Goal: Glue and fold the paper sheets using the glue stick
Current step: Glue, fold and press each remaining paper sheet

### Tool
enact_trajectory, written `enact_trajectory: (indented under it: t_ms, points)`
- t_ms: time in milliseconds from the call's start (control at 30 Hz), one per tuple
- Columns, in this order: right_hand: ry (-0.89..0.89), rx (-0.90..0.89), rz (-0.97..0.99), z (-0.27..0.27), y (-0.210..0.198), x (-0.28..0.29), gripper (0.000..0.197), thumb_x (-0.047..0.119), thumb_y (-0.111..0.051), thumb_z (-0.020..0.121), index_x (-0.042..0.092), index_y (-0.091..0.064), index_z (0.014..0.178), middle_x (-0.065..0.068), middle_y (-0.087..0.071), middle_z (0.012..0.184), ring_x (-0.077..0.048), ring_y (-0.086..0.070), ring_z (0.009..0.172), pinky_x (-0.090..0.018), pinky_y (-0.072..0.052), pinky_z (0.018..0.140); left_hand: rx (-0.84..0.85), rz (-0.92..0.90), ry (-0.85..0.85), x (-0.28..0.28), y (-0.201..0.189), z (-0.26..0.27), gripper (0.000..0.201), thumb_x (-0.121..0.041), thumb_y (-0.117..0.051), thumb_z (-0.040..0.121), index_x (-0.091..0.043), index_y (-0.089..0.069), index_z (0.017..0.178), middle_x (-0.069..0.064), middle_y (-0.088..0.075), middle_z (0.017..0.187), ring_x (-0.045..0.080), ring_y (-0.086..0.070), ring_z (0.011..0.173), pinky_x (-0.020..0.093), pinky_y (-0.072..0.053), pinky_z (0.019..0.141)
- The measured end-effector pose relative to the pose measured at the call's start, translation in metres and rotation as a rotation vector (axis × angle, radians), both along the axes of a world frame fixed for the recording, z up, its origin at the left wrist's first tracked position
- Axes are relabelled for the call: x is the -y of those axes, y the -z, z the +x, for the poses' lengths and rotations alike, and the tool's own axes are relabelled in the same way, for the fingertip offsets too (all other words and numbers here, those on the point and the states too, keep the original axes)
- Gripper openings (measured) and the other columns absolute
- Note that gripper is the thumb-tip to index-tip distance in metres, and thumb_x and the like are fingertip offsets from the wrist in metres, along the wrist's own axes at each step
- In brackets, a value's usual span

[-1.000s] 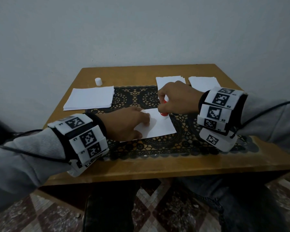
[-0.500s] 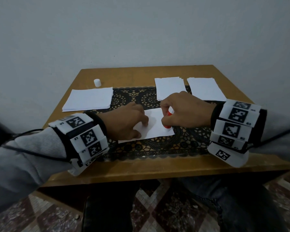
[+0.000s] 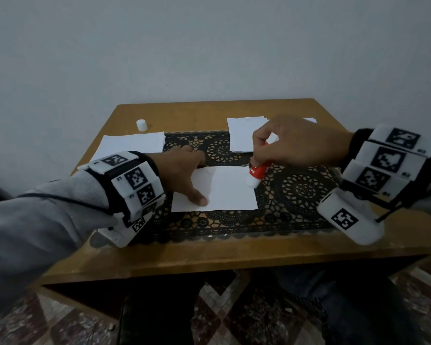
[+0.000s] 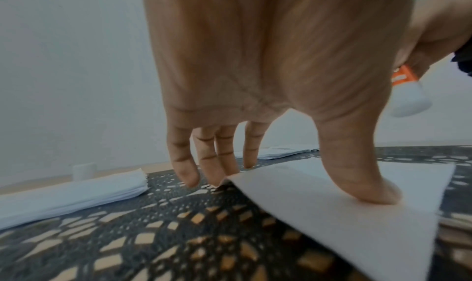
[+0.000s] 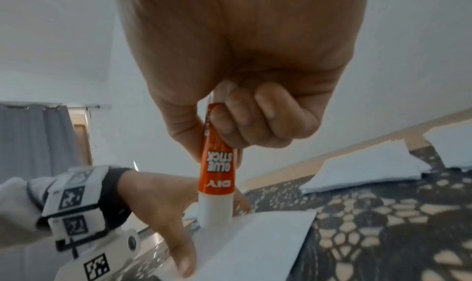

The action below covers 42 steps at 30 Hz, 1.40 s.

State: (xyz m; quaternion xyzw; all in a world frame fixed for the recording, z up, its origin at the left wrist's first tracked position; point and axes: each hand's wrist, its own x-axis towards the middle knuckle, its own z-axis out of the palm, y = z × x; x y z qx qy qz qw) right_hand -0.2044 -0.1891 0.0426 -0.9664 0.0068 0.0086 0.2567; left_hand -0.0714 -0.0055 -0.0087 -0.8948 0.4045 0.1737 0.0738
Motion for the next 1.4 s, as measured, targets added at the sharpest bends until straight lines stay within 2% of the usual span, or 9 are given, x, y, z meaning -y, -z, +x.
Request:
enact_trajectory:
  t_ms: [400, 500, 700, 900, 1000, 1100, 1200, 1267, 1400]
  points:
    - [0.018, -0.006, 0.018, -0.004, 0.008, 0.01, 0.021, 0.034, -0.065, 0.08, 0.019, -0.065, 0.065, -0.013, -0.068, 0.084, -0.034, -0.058, 0.085, -0.05, -0.046, 0.081, -0.116, -0.195, -0.009, 0.011, -0.002, 0.011, 0.044, -0.039, -0.081, 0.071, -0.025, -0.041, 0.083, -0.006, -0.05, 0.083, 0.01, -0.043, 0.069, 0.025, -0.034, 0.057]
    - [-0.005, -0.017, 0.024, -0.003, 0.012, 0.006, 0.022, 0.032, -0.066, 0.082, 0.015, -0.064, 0.066, -0.011, -0.065, 0.074, -0.023, -0.046, 0.062, -0.039, -0.04, 0.062, -0.149, -0.197, -0.005, 0.012, -0.003, 0.009, 0.043, -0.032, -0.081, 0.073, -0.024, -0.046, 0.096, -0.008, -0.051, 0.087, 0.011, -0.047, 0.077, 0.024, -0.038, 0.061]
    - [-0.03, 0.004, 0.017, -0.002, 0.019, 0.001, 0.022, 0.029, -0.066, 0.083, 0.012, -0.064, 0.068, -0.014, -0.063, 0.076, -0.011, -0.041, 0.06, -0.029, -0.035, 0.06, -0.2, -0.214, 0.125, 0.015, -0.008, 0.002, 0.086, -0.016, -0.08, 0.073, -0.033, -0.031, 0.141, -0.007, -0.05, 0.127, 0.015, -0.049, 0.109, 0.03, -0.042, 0.094]
    - [-0.001, 0.0, 0.0, -0.002, 0.013, 0.006, 0.022, 0.031, -0.067, 0.083, 0.016, -0.064, 0.067, 0.017, -0.051, 0.053, -0.001, -0.041, 0.051, -0.014, -0.03, 0.052, -0.3, -0.373, 0.149, 0.009, -0.012, 0.002, 0.067, -0.003, -0.075, 0.071, -0.035, -0.048, 0.123, 0.0, -0.057, 0.114, 0.02, -0.055, 0.104, 0.035, -0.051, 0.084]
    - [-0.008, 0.012, 0.011, -0.002, 0.014, 0.007, 0.021, 0.03, -0.067, 0.082, 0.015, -0.065, 0.067, 0.008, -0.05, 0.056, -0.005, -0.037, 0.053, -0.021, -0.031, 0.056, -0.301, -0.401, 0.117, 0.001, -0.015, 0.0, 0.088, 0.001, -0.073, 0.073, -0.041, -0.033, 0.14, -0.016, -0.051, 0.116, 0.004, -0.051, 0.104, 0.019, -0.041, 0.085]
    - [-0.017, 0.017, 0.02, -0.001, 0.016, 0.005, 0.021, 0.031, -0.065, 0.081, 0.014, -0.067, 0.069, -0.013, -0.062, 0.072, -0.019, -0.041, 0.06, -0.035, -0.035, 0.061, -0.28, -0.406, 0.107, -0.009, -0.017, -0.002, 0.074, 0.006, -0.063, 0.076, -0.041, -0.051, 0.131, -0.033, -0.046, 0.109, -0.004, -0.048, 0.096, 0.011, -0.036, 0.081]
    - [-0.029, 0.036, 0.013, 0.001, 0.02, 0.001, 0.021, 0.033, -0.065, 0.08, 0.014, -0.068, 0.071, -0.017, -0.067, 0.084, -0.033, -0.053, 0.073, -0.046, -0.043, 0.068, -0.263, -0.393, 0.063, -0.017, -0.018, -0.004, 0.055, 0.007, -0.056, 0.08, -0.039, -0.068, 0.107, -0.032, -0.05, 0.09, -0.008, -0.052, 0.076, 0.004, -0.037, 0.061]
    - [-0.033, 0.041, 0.017, 0.004, 0.022, 0.0, 0.021, 0.033, -0.065, 0.081, 0.014, -0.068, 0.071, -0.018, -0.066, 0.081, -0.026, -0.048, 0.065, -0.039, -0.039, 0.062, -0.267, -0.367, 0.033, -0.02, -0.018, -0.005, 0.048, 0.007, -0.054, 0.082, -0.032, -0.071, 0.103, -0.026, -0.056, 0.082, -0.008, -0.054, 0.061, 0.005, -0.037, 0.05]
    - [-0.019, 0.045, 0.009, 0.008, 0.023, -0.001, 0.022, 0.034, -0.066, 0.081, 0.014, -0.067, 0.072, -0.016, -0.063, 0.078, -0.014, -0.042, 0.063, -0.031, -0.034, 0.06, -0.262, -0.464, -0.117, -0.028, -0.012, 0.001, 0.04, -0.004, -0.064, 0.083, -0.029, -0.068, 0.114, -0.008, -0.058, 0.112, 0.008, -0.058, 0.088, 0.013, -0.044, 0.07]
